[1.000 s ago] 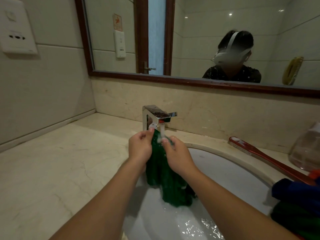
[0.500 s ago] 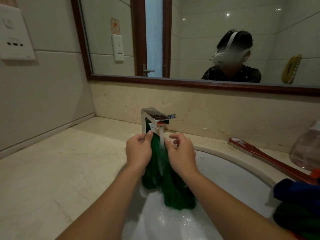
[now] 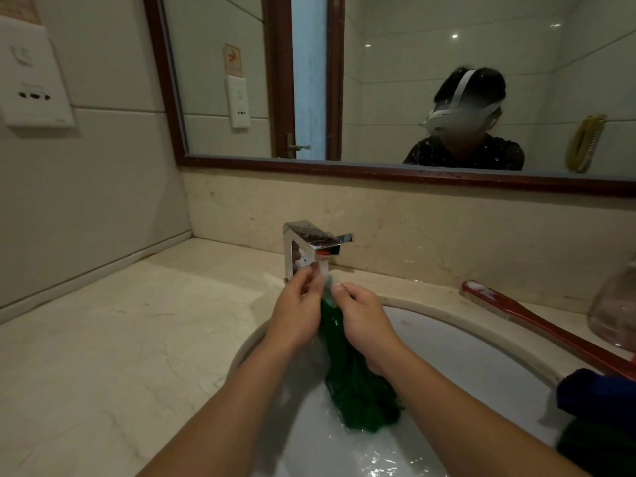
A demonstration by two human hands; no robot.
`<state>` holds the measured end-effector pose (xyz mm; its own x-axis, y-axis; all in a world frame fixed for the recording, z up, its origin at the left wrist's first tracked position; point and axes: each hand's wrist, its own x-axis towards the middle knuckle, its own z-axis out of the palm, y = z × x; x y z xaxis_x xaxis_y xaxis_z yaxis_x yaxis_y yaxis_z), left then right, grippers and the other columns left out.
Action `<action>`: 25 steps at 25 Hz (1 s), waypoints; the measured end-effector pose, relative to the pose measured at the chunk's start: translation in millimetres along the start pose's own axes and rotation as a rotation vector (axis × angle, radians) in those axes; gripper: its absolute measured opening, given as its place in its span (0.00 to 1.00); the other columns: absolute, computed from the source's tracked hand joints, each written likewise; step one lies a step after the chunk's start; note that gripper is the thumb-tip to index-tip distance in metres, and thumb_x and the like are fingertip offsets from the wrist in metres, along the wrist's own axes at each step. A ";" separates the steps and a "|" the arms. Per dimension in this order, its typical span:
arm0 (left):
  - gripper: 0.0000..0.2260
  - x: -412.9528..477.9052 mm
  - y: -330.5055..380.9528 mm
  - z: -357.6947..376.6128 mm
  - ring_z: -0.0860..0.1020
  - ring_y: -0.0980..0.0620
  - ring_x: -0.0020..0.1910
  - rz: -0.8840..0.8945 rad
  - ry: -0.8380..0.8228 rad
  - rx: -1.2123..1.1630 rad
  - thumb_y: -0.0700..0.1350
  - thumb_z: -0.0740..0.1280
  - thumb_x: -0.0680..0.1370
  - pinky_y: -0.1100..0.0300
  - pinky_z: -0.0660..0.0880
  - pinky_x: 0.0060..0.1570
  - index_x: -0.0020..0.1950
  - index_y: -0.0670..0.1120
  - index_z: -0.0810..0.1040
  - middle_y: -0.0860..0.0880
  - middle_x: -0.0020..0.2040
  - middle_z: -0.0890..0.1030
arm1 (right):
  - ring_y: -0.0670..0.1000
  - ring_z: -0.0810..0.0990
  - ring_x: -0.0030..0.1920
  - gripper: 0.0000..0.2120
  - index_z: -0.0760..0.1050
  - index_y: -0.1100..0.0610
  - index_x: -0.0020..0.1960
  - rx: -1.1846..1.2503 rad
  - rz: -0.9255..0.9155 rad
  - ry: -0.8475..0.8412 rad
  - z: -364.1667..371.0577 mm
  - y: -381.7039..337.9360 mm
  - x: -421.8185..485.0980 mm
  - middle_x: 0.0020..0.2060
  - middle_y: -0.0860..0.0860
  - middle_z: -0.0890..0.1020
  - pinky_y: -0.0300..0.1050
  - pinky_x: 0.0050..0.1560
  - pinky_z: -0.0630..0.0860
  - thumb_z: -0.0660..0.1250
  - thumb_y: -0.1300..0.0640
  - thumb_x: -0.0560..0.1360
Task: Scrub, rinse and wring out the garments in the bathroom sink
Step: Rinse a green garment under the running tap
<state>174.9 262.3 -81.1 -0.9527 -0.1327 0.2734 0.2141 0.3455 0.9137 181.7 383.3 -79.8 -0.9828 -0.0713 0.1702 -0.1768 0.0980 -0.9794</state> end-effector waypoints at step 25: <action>0.05 -2.6 -2.0 -2.5 0.81 0.55 0.44 0.102 -0.065 0.122 0.55 0.66 0.81 0.61 0.75 0.40 0.50 0.58 0.81 0.56 0.43 0.82 | 0.46 0.81 0.52 0.05 0.81 0.48 0.55 -0.147 -0.140 0.245 -18.5 2.8 16.7 0.49 0.45 0.84 0.54 0.59 0.80 0.67 0.54 0.82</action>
<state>177.5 259.6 -82.9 -0.9401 -0.0326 0.3393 0.2864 0.4645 0.8380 163.8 400.7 -77.7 -0.9288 0.1452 0.3411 -0.2995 0.2482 -0.9213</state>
